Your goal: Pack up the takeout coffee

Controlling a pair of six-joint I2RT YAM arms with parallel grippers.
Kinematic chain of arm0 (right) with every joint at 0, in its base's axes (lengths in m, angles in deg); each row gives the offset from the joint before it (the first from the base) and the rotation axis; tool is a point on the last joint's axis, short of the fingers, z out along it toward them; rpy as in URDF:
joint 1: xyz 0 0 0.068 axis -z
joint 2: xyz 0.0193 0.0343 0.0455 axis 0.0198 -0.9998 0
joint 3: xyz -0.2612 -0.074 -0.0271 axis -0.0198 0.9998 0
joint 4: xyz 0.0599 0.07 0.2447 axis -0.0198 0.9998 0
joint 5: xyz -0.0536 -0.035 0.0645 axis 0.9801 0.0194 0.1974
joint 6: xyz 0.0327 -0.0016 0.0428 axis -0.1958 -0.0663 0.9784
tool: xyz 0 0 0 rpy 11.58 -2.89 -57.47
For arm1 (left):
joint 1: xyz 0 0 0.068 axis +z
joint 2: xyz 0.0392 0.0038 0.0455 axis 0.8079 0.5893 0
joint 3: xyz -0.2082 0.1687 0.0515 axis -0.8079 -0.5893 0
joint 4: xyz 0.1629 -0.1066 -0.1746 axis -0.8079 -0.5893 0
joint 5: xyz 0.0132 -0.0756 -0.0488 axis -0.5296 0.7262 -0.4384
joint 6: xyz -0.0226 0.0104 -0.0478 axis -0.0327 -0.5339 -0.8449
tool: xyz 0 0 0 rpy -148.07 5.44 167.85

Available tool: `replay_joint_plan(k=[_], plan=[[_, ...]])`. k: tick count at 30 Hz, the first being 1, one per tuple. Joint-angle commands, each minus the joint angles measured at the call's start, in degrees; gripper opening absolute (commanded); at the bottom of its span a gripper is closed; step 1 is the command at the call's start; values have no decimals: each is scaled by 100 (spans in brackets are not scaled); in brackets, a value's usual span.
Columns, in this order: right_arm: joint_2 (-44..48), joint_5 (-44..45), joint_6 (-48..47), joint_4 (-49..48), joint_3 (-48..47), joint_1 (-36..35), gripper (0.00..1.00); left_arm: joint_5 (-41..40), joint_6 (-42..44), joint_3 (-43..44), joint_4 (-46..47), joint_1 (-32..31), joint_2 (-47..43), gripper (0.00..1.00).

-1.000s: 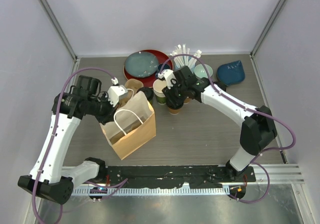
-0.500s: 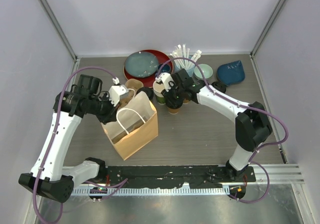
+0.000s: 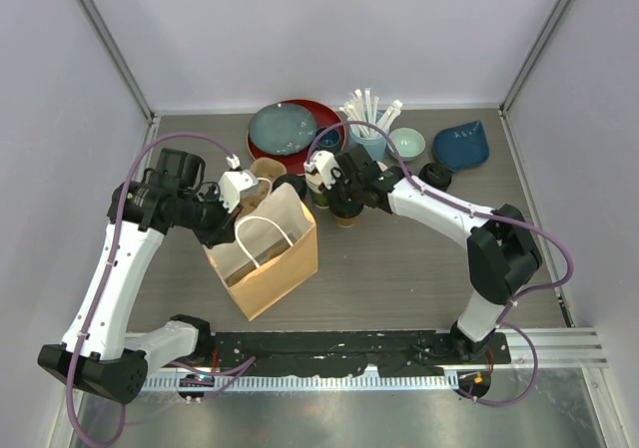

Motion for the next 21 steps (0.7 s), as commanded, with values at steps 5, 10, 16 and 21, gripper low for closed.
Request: replay_joint_plan(k=[5, 10, 16, 21], plan=[[189, -4, 53, 172, -13, -20, 7, 210, 166, 64, -916, 20, 17, 0], [355, 39, 527, 611, -312, -28, 1, 421, 166, 73, -864, 28, 87, 0], [926, 180, 1080, 1121, -532, -28, 1, 825, 69, 47, -750, 20, 246, 0], [1479, 303, 1327, 1709, -831, -28, 1, 1045, 78, 73, -653, 11, 307, 0]])
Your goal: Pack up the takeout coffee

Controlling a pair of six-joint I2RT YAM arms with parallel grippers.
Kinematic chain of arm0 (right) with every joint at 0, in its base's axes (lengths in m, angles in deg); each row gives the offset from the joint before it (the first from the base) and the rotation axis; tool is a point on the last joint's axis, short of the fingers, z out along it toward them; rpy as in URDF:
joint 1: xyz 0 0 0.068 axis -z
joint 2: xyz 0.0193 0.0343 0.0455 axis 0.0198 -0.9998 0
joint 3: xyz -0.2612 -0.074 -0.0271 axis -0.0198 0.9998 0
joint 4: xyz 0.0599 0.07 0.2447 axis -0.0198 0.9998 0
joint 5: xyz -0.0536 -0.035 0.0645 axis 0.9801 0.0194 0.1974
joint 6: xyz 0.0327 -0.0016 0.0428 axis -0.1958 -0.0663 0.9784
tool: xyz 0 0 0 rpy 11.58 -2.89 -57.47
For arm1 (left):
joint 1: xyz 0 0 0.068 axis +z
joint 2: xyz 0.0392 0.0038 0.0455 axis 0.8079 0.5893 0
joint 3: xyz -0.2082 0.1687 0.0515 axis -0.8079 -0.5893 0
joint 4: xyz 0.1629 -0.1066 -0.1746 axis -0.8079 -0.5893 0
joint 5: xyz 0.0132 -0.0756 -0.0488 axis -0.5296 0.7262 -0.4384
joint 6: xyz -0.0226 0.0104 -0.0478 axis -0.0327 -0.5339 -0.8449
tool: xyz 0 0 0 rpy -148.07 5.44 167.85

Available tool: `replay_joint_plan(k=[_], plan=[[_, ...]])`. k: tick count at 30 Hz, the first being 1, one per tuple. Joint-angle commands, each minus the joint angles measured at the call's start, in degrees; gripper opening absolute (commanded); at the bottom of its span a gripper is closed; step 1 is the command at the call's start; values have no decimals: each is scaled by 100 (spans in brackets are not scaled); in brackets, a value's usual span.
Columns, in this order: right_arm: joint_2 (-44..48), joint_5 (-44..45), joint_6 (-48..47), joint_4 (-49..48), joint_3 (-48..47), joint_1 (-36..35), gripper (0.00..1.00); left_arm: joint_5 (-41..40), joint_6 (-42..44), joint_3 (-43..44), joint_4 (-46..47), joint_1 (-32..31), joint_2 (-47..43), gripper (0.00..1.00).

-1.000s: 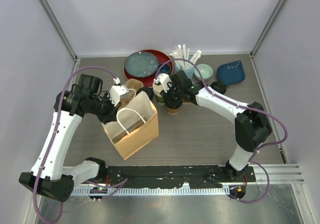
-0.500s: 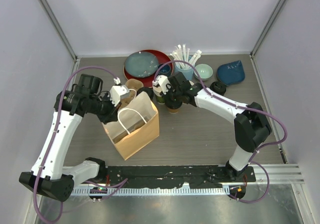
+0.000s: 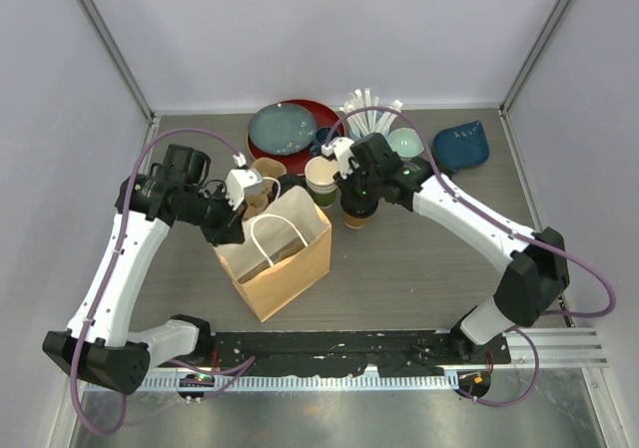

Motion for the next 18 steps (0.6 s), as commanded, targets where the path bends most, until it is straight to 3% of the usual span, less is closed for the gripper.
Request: replay_joint_plan(k=[1, 7, 11, 18], plan=[[739, 144, 394, 598, -606, -28, 1, 479, -25, 91, -640, 11, 47, 0], [1178, 616, 509, 1661, -1572, -81, 1, 901, -209, 126, -420, -173, 284, 0], [1399, 322, 509, 2101, -2528, -265, 1, 937, -489, 108, -69, -516, 355, 0], [1181, 320, 377, 2952, -3875, -1029, 1, 699, -868, 161, 433, -1079, 688, 0]])
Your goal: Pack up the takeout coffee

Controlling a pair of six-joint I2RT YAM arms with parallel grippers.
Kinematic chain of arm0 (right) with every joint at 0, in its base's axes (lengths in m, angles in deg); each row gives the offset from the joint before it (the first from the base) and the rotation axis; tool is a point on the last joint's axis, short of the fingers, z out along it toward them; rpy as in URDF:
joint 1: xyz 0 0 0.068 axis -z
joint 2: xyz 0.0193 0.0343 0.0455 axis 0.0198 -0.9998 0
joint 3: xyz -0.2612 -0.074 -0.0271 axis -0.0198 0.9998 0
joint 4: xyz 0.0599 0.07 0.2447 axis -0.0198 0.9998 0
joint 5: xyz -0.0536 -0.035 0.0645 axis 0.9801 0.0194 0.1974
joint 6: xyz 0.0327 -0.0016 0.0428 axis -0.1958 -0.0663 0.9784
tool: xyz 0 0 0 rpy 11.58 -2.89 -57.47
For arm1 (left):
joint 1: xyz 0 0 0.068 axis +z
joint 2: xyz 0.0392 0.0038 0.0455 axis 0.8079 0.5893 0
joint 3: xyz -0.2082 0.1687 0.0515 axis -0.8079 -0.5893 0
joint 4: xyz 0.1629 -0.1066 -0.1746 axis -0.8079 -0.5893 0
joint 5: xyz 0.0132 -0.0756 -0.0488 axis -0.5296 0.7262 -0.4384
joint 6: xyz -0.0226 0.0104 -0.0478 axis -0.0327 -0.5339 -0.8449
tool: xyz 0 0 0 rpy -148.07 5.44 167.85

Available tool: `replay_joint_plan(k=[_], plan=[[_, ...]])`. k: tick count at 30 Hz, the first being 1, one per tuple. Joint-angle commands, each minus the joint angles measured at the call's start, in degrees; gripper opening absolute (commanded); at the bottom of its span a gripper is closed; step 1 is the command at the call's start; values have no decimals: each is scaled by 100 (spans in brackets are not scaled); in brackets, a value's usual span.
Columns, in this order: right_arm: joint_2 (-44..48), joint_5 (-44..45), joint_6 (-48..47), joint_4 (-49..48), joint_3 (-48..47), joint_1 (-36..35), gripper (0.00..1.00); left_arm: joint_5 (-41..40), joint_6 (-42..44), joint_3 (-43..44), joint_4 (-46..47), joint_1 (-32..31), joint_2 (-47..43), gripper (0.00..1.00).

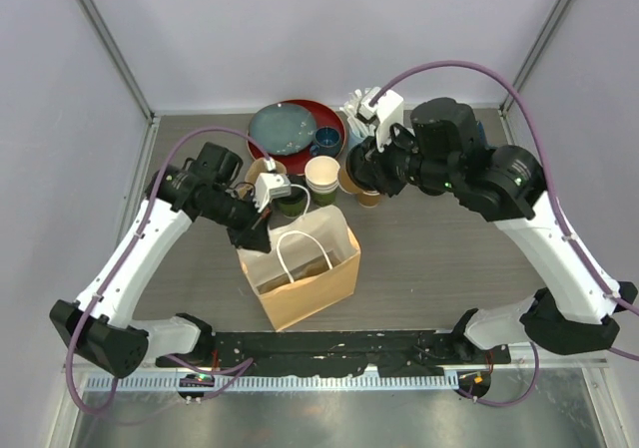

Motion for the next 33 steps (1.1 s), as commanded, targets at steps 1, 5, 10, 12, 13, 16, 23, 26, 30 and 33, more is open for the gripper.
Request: replay_joint_plan(k=[1, 5, 10, 12, 13, 16, 23, 26, 30, 33], plan=[[-116, -181, -115, 742, -807, -437, 1, -17, -313, 178, 225, -172, 275, 0], [-389, -822, -238, 1024, -1072, -693, 1, -53, -375, 302, 330, -172, 425, 0], [-521, -1350, -361, 1138, -765, -939, 1, -27, -331, 451, 331, -234, 443, 0], [-556, -1639, -475, 1129, -659, -966, 1, -27, -305, 477, 295, -269, 434, 0], [-600, -1693, -502, 1121, -572, -975, 1, -27, -287, 469, 287, -286, 443, 0], [-723, -1763, -669, 1191, -536, -1097, 1, -44, -287, 469, 287, -304, 443, 0], [-943, -2062, -1204, 1060, 8, -1212, 1, -27, -270, 591, 295, -330, 452, 0], [-926, -2132, -1521, 771, 500, -1238, 1, -18, -252, 618, 304, -348, 461, 0], [-986, -2290, -1794, 444, 879, -1230, 1, 17, -155, 609, 234, -365, 461, 0], [-1162, -2335, -1926, 461, 862, -1230, 1, 17, -120, 636, 208, -365, 461, 0]])
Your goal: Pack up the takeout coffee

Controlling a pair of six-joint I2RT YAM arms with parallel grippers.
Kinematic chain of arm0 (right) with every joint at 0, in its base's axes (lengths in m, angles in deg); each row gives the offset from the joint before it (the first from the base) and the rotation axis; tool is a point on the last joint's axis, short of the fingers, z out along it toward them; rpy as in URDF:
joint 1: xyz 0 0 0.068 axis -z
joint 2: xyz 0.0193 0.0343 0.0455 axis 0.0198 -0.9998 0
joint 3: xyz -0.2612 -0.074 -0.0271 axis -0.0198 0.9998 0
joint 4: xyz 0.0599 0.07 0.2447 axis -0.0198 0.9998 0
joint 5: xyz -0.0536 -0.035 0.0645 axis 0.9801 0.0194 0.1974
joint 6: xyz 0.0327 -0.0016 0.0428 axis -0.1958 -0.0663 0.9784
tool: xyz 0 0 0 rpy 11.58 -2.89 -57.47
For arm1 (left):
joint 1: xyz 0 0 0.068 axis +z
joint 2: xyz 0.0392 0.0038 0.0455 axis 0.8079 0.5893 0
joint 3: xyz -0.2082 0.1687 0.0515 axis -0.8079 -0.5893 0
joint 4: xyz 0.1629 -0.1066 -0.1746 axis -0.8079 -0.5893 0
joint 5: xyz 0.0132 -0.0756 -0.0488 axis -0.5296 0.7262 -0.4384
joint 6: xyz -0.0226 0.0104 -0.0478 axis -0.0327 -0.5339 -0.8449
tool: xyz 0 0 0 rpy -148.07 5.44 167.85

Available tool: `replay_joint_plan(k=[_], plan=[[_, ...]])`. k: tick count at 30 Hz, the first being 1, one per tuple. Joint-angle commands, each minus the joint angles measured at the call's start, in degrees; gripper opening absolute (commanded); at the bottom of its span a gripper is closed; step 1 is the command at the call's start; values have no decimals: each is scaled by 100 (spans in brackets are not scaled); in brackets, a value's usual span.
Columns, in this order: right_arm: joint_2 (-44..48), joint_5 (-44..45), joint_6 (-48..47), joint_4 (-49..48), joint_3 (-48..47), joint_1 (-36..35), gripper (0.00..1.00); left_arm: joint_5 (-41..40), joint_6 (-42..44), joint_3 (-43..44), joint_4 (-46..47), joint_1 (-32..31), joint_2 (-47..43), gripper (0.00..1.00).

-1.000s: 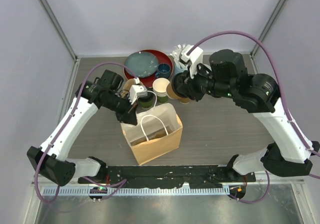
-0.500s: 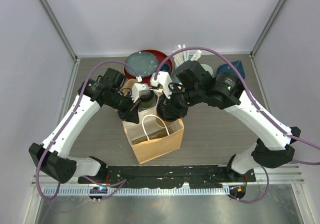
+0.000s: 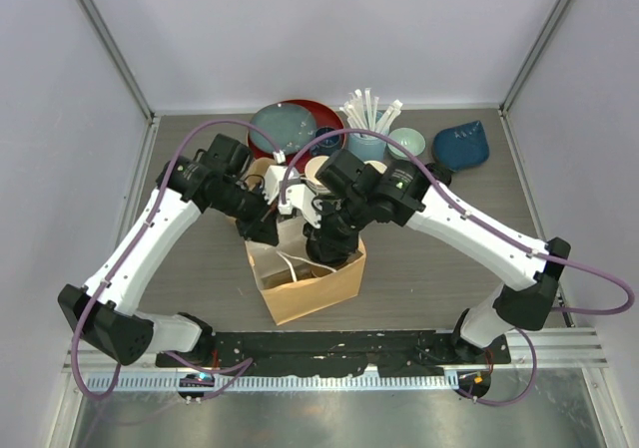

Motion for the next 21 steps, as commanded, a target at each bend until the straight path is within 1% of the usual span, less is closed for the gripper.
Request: replay_joint_plan(k=[1, 8, 13, 17, 21], plan=[[-153, -265, -442, -345, -58, -34, 1, 89, 149, 244, -2, -44, -16, 0], [-382, -19, -539, -318, 205, -25, 1, 63, 228, 245, -11, -35, -69, 0], [-373, -19, -574, -406, 495, -25, 1, 19, 289, 288, -29, -35, -78, 0], [-382, 191, -556, -450, 741, -25, 1, -69, 316, 350, -11, -35, -69, 0], [-356, 218, -556, -512, 1066, -25, 1, -183, 307, 376, 6, -35, -51, 0]])
